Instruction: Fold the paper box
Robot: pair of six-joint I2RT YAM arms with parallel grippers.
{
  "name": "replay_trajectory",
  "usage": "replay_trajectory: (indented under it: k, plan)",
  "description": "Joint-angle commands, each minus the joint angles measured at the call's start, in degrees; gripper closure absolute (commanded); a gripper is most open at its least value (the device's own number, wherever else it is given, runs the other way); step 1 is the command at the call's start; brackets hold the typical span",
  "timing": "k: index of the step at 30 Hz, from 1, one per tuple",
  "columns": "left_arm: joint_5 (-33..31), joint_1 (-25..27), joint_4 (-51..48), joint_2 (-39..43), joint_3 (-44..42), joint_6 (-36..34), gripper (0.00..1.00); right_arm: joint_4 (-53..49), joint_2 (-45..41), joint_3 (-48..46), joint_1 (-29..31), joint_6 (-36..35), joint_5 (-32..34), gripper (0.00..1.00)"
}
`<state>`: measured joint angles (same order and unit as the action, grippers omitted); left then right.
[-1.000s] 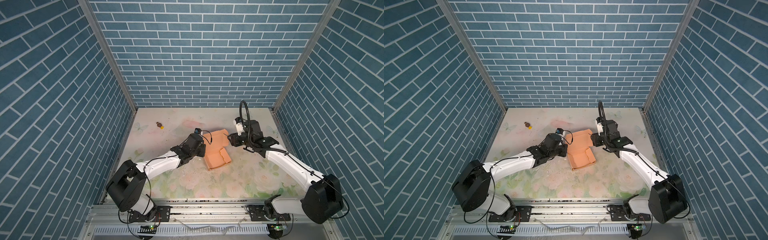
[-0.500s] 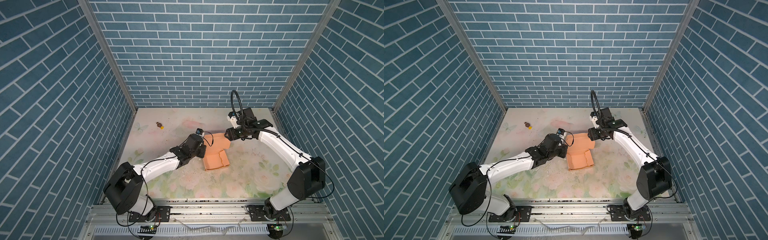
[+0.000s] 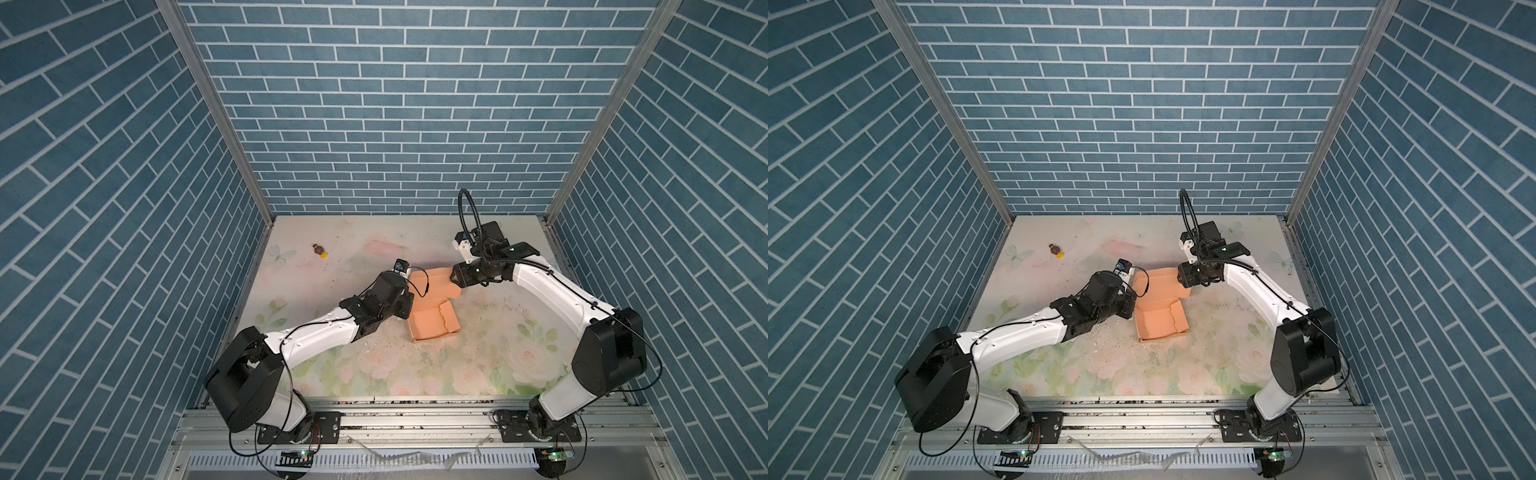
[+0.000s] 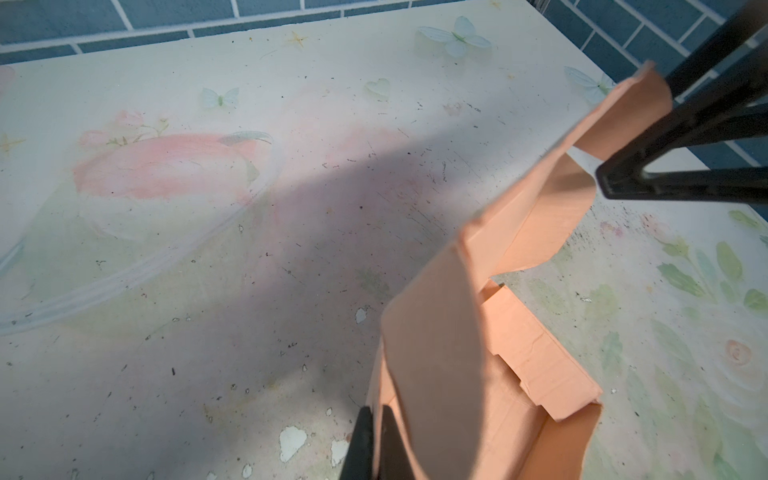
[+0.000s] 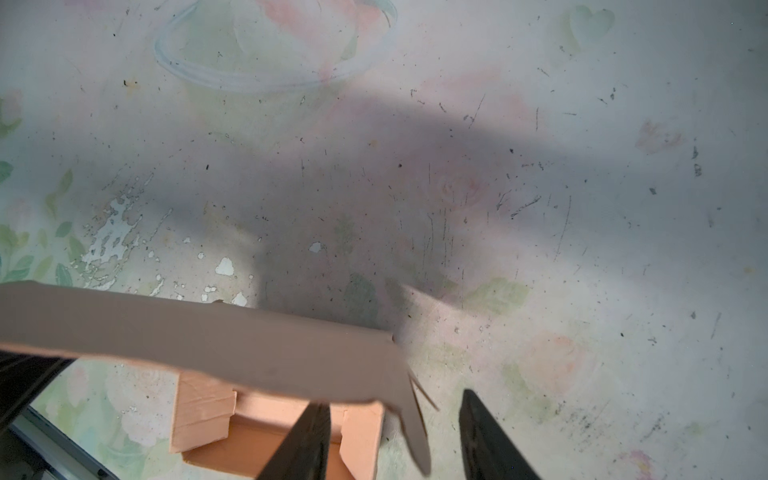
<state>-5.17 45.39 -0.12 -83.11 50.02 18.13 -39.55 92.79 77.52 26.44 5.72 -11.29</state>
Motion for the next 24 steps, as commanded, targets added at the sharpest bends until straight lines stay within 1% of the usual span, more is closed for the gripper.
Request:
replay_trajectory:
  k: [1, 2, 4, 14, 20, 24]
  plan:
    - [-0.8, 0.5, 1.5, 1.2, -1.1, -0.9, 1.00, 0.8, 1.7, -0.2, -0.3, -0.5, -1.1, 0.58]
    - [-0.9, 0.6, 1.6, 1.2, -1.2, -0.9, 1.00, 0.8, 1.9, -0.3, -0.4, -0.5, -1.1, 0.60]
    - [-1.0, 0.6, 1.5, 1.2, -1.2, -1.0, 1.00, 1.2, 1.8, -0.8, -0.5, -0.6, -1.0, 0.62]
    - [-1.3, 0.8, 1.2, 1.2, -1.2, -1.3, 1.00, 2.3, 2.2, -2.0, -0.9, -1.1, -2.2, 0.68]
    - [-1.6, 0.8, 1.1, 1.2, -1.4, -1.3, 1.00, 2.2, 2.0, -2.8, -1.0, -1.7, -3.0, 0.68]
    - [-1.7, 0.8, 1.0, 1.0, -1.3, -1.2, 1.00, 2.1, 1.4, -3.8, -0.9, -1.8, -3.2, 0.63]
